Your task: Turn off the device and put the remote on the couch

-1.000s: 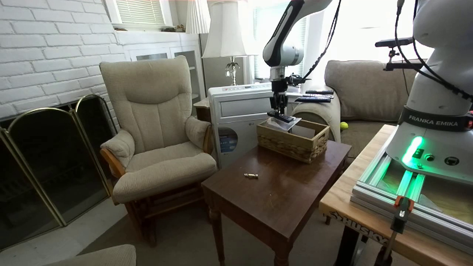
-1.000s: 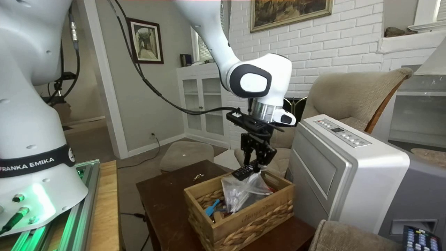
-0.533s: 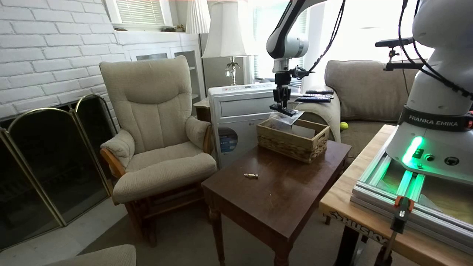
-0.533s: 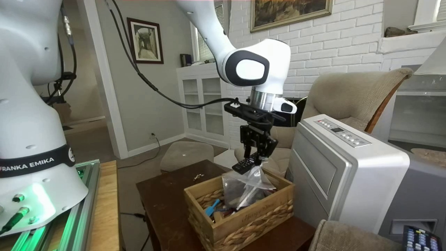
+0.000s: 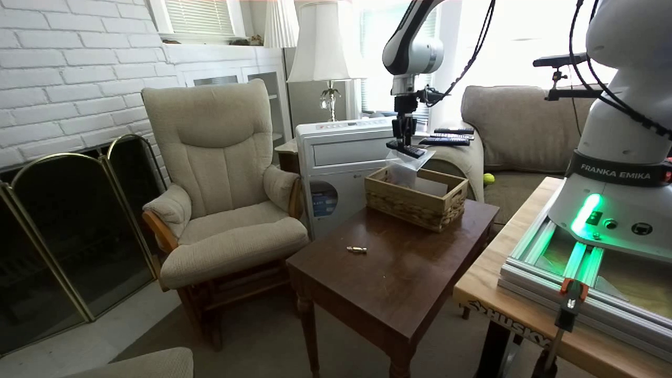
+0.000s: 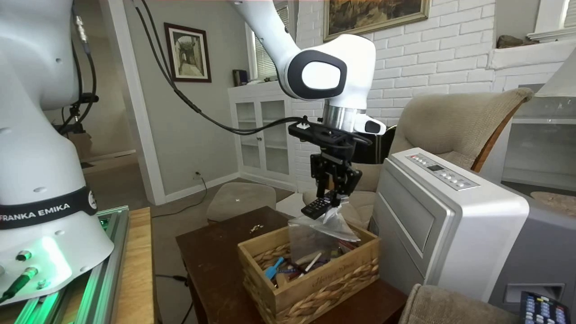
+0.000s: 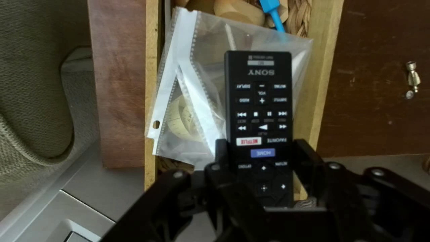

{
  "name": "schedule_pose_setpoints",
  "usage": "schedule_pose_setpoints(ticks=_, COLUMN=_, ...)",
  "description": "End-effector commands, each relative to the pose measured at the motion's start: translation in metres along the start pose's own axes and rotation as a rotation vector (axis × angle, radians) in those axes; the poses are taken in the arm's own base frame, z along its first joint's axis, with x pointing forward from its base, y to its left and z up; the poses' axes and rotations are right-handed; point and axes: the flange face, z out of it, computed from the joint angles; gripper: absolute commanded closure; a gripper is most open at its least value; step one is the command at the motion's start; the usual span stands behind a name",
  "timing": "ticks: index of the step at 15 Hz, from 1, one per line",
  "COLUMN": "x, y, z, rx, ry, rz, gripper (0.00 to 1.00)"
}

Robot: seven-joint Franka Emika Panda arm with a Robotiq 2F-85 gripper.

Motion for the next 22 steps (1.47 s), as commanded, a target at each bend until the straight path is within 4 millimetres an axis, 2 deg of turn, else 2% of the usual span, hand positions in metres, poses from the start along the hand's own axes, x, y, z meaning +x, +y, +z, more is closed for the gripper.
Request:
schedule_pose_setpoints(ticks=1, x=-0.013, y=-0.004, z=-0.008, rx=0.023, ry=0.0, rz=-0.014, gripper=0.74)
schedule_pose_setpoints(ticks=4, x=-0.014, y=-0.001, z=-0.013, rx=0.02, ry=0.003, rz=-0.016, gripper=0.74)
schedule_pose_setpoints(ticks=8, x=-0.02, y=0.018, z=-0.031, rx=0.015, ry=0.028, rz=0.017, gripper=0.74)
schedule_pose_setpoints(ticks=17, x=-0.046, y=0.084, z=-0.087, rx=0.0, ry=0.108, rz=0.104, gripper=0.74)
schedule_pose_setpoints(ticks=22, x=-0.045, y=0.118, z=-0.105, rx=-0.053, ry=0.14, rz=0.103, gripper=0.74)
